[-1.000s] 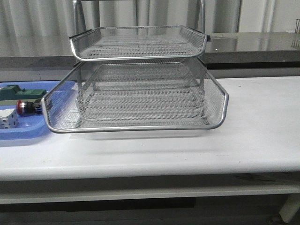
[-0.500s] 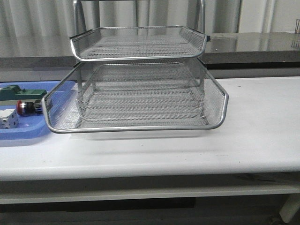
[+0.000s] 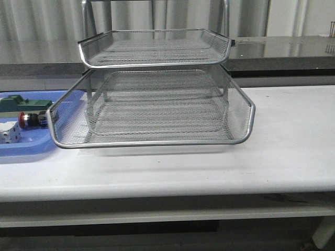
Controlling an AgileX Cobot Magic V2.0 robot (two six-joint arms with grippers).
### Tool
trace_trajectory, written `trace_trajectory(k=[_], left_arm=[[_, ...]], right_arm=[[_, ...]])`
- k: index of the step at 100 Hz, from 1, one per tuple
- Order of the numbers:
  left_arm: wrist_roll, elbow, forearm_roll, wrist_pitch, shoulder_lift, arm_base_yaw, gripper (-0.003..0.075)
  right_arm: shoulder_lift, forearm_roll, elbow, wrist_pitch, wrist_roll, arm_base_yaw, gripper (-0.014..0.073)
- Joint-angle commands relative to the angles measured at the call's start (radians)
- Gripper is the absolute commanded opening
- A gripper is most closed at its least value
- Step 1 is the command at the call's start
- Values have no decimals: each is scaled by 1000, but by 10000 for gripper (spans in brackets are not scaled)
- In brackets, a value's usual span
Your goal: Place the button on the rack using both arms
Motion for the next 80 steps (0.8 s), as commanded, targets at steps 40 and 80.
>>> trace_trajectory(k=[40, 80], left_arm=[[-10, 55, -6, -76, -32, -7, -21], [-10, 42, 0, -190, -32, -7, -21]], right_arm=[[4, -19, -32, -57, 2, 0, -71], [4, -19, -32, -57, 2, 0, -71]])
